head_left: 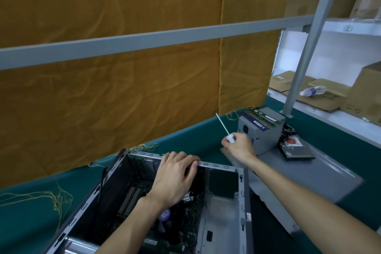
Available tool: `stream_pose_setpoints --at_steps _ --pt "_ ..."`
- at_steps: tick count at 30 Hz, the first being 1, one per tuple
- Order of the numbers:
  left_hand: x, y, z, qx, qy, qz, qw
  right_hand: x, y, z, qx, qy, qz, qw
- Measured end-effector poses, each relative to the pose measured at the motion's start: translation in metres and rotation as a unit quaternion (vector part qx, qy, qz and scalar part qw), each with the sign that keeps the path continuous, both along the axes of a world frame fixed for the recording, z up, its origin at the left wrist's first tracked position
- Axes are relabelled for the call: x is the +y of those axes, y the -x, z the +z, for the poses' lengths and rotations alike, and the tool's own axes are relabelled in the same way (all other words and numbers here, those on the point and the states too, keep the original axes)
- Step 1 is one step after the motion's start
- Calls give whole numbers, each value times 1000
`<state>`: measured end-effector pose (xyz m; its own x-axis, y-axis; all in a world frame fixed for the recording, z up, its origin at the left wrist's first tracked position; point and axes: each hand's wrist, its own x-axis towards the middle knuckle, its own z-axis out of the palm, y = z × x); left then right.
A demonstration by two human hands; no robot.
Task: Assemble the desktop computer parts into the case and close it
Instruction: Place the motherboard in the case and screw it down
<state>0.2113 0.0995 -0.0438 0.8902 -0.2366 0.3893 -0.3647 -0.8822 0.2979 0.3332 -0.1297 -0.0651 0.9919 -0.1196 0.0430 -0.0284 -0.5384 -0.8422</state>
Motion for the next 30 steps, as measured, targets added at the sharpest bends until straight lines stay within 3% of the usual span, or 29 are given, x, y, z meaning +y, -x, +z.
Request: stream_pose_setpoints --at_steps 4,6,9,11,15,18,21,24,30 --pt "-1 1 1 5 35 -5 999 22 36 50 -29 -100 56 993" --pt "-1 2 6 20 142 -21 989 35 58 69 -28 -142 87 986" --pt "0 5 21 28 356 -42 933 57 87 89 12 -216 130 968" --pt "2 11 31 10 420 -63 905 70 102 94 62 -290 145 944" --pt "11 24 38 10 483 -75 872 85 127 92 138 -392 162 895" --pt "19 32 37 27 490 -80 868 87 141 85 184 -456 169 854" --pt "30 37 35 46 508 -81 856 83 151 79 168 -411 181 877" --pt "45 39 33 119 592 -41 796 83 165 67 138 -323 184 918" --pt "66 42 39 255 756 -18 602 92 183 49 46 -168 221 960"
